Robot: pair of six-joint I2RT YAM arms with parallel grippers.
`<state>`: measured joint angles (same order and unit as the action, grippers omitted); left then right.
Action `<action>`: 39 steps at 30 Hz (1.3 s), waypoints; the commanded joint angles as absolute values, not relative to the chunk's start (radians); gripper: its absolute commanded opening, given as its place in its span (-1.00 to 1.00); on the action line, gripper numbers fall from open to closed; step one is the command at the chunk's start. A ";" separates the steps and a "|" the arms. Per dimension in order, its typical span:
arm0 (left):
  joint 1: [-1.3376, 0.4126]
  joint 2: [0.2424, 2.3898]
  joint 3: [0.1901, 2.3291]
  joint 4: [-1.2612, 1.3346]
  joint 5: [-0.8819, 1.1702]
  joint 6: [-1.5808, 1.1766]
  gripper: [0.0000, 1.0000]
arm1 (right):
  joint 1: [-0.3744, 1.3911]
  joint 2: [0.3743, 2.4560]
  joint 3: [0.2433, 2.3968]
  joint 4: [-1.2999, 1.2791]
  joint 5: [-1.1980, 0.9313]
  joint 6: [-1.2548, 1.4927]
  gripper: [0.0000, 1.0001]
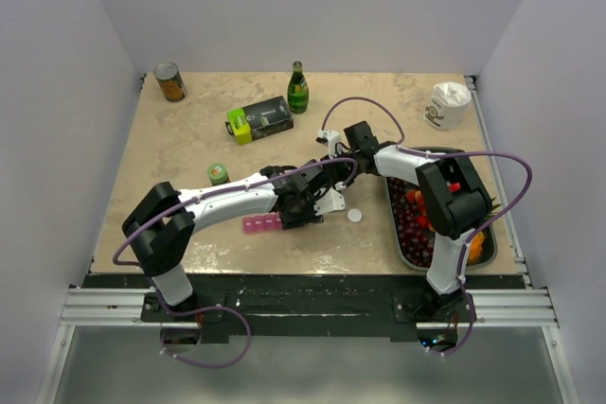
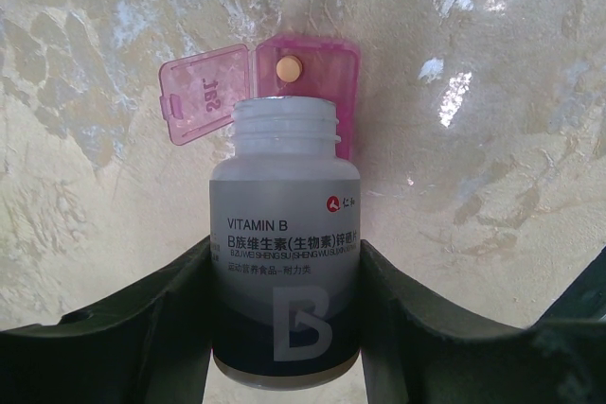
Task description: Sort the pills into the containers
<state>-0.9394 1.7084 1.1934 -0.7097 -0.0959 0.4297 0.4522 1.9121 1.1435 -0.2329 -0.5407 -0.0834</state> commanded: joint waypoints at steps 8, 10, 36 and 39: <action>-0.951 1.715 1.236 -0.721 -0.120 0.440 -1.00 | 0.451 1.927 1.173 -0.245 -0.531 -0.104 -0.59; -0.951 1.713 1.238 -0.722 -0.120 0.440 -1.00 | 0.451 1.928 1.173 -0.245 -0.531 -0.104 -0.59; -0.963 1.727 1.250 -0.736 -0.143 0.445 -1.00 | 0.451 1.930 1.172 -0.247 -0.531 -0.103 -0.58; -0.965 1.727 1.252 -0.739 -0.146 0.443 -1.00 | 0.449 1.928 1.172 -0.247 -0.531 -0.104 -0.58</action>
